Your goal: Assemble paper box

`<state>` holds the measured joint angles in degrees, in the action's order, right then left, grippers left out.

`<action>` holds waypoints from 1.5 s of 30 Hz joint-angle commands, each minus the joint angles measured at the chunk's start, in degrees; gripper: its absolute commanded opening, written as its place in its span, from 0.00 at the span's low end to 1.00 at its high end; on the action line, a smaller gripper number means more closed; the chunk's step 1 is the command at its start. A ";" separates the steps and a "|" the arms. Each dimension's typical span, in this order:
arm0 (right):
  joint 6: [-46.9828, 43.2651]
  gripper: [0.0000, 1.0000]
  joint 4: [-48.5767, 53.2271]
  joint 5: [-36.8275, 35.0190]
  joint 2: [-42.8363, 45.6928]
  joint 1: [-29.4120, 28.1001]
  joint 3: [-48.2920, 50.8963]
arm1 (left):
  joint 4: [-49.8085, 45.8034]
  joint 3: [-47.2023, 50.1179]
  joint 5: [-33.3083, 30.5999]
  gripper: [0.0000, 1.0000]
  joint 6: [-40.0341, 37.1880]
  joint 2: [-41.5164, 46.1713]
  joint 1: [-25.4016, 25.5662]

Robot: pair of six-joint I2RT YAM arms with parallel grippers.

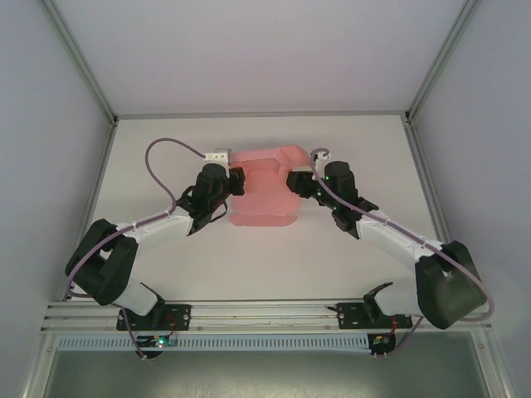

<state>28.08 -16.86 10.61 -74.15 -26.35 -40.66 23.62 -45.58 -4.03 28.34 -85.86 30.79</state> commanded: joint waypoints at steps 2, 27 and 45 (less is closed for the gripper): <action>-2.22 0.49 3.49 4.13 8.62 3.05 2.57 | 2.21 0.84 1.27 0.00 -0.92 3.07 0.91; -19.87 0.98 13.40 32.22 14.05 23.96 -3.29 | -2.05 2.58 12.58 0.00 -6.79 7.58 -1.09; -27.65 0.65 19.69 38.38 5.37 11.40 -7.65 | -3.77 0.38 10.47 0.00 -6.80 5.79 -1.15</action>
<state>2.48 1.58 46.50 -67.72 -13.50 -46.17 19.70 -43.44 6.96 22.44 -80.01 30.24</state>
